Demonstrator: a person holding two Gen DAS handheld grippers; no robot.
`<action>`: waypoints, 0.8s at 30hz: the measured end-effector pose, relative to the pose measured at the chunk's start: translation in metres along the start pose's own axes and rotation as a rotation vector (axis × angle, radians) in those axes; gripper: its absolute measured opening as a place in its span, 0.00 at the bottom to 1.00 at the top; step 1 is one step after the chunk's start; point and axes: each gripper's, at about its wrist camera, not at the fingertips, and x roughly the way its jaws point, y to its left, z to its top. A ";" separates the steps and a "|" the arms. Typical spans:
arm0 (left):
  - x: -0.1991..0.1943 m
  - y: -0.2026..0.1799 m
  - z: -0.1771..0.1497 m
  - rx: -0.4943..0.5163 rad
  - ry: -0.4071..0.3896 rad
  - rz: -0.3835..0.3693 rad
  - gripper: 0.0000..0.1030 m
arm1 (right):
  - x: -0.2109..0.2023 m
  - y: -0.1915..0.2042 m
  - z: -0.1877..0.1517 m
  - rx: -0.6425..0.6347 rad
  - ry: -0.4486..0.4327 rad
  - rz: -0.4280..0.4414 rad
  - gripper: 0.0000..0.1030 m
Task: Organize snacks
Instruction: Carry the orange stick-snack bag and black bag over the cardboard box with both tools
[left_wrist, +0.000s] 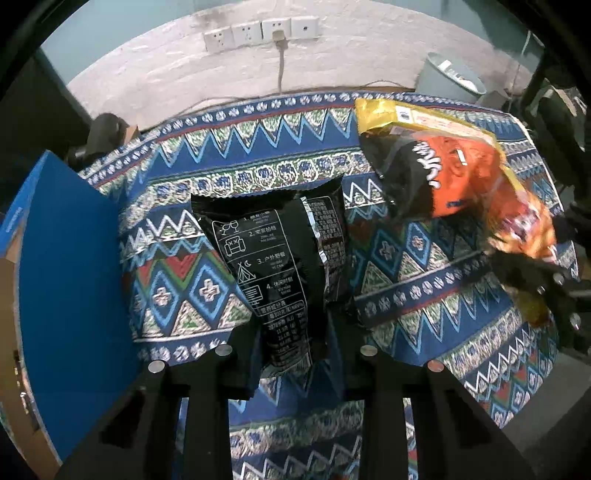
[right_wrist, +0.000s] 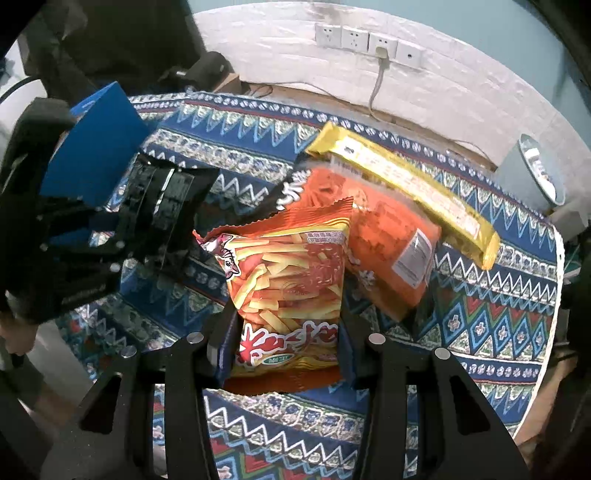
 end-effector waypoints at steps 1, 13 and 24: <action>-0.006 -0.001 -0.002 0.006 -0.011 0.002 0.29 | -0.003 0.001 0.001 -0.004 -0.005 -0.002 0.43; -0.068 0.012 -0.018 0.031 -0.114 0.016 0.29 | -0.035 0.027 0.007 0.000 -0.067 -0.021 0.43; -0.123 0.032 -0.033 0.017 -0.225 0.036 0.29 | -0.061 0.055 0.019 -0.011 -0.128 -0.007 0.42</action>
